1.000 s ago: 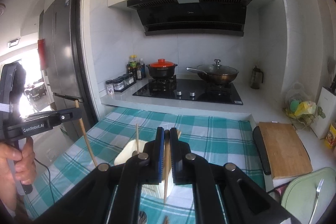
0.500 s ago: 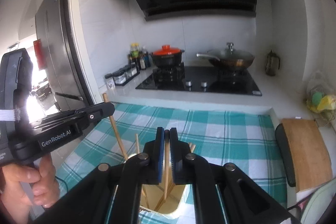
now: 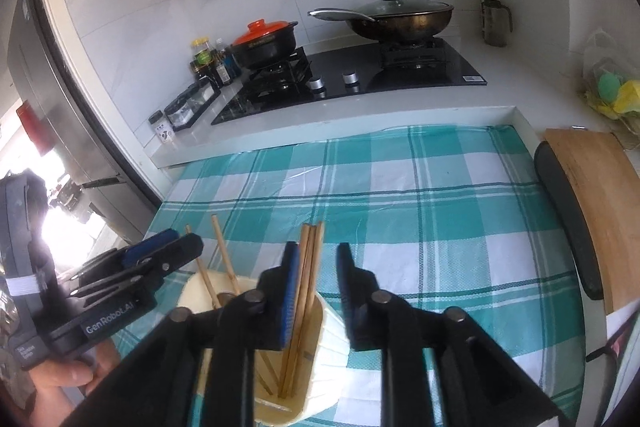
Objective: Organize utensils
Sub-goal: 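Lower the chopsticks into the holder and open both tools, then move both open tools back over the spoon and remaining chopsticks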
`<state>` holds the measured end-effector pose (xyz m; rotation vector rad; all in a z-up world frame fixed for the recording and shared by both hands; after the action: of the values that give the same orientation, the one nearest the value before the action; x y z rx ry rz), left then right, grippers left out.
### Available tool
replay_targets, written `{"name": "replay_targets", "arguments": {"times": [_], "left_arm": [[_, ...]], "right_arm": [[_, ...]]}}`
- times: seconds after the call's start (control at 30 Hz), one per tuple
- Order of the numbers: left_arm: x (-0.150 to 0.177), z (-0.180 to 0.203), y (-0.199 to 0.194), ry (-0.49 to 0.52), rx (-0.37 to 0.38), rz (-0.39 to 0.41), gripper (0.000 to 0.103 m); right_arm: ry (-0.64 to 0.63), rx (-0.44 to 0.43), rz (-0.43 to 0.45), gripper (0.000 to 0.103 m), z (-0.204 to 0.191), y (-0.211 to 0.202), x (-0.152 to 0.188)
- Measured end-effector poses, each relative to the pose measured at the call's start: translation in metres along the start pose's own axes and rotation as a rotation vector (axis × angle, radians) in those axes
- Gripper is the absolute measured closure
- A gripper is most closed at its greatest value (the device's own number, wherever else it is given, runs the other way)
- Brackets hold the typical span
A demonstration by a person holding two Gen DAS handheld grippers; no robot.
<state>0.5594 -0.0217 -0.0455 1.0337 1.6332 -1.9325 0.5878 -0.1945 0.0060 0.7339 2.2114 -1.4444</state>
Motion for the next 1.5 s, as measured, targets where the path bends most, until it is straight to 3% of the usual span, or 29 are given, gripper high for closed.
{"name": "replay_targets", "arguments": {"times": [0.03,0.1,0.23,0.43,0.57,0.63,0.8,0.97,1.5], "left_arm": [[0.004,0.0,-0.01,0.017,-0.006,0.0,0.042],[0.018,-0.001,-0.03,0.063,-0.033,-0.012,0.028],[0.078,0.001,-0.072,0.164,-0.071,-0.09,0.016],[0.198,0.01,-0.114,0.133,-0.058,-0.19,0.013],[0.26,0.026,-0.127,0.054,-0.078,-0.196,0.013],[0.281,0.036,-0.129,0.001,-0.072,-0.18,0.013],[0.308,0.063,-0.121,0.006,-0.068,-0.176,0.013],[0.321,0.077,-0.12,0.013,-0.064,-0.161,0.013],[0.329,0.078,-0.113,0.018,-0.114,-0.182,0.013]], "right_arm": [[0.004,0.004,0.015,0.06,0.003,-0.008,-0.001],[-0.008,0.015,0.049,0.059,0.008,-0.029,0.001],[-0.057,0.062,0.05,0.052,0.023,-0.066,0.024],[-0.182,0.165,-0.019,0.052,0.062,-0.109,0.112],[-0.267,0.263,-0.018,0.052,0.089,-0.13,0.194],[-0.256,0.268,-0.007,0.052,0.095,-0.14,0.231],[-0.133,0.251,0.044,0.052,0.104,-0.157,0.305],[-0.058,0.253,0.054,0.052,0.113,-0.154,0.341],[-0.024,0.259,0.064,0.052,0.119,-0.153,0.35]]}}
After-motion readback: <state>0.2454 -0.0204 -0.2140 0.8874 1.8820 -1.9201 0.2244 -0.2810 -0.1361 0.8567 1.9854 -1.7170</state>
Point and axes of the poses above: each gripper's, at about its wrist camera, not at the fingertips, and y roughly the way its jaws point, z to its right, x to its underside, the point moved 7 cm from there along y, roughly the way its jaws point, and after that the axes turned 13 degrees about y, right-handed, at the moved point
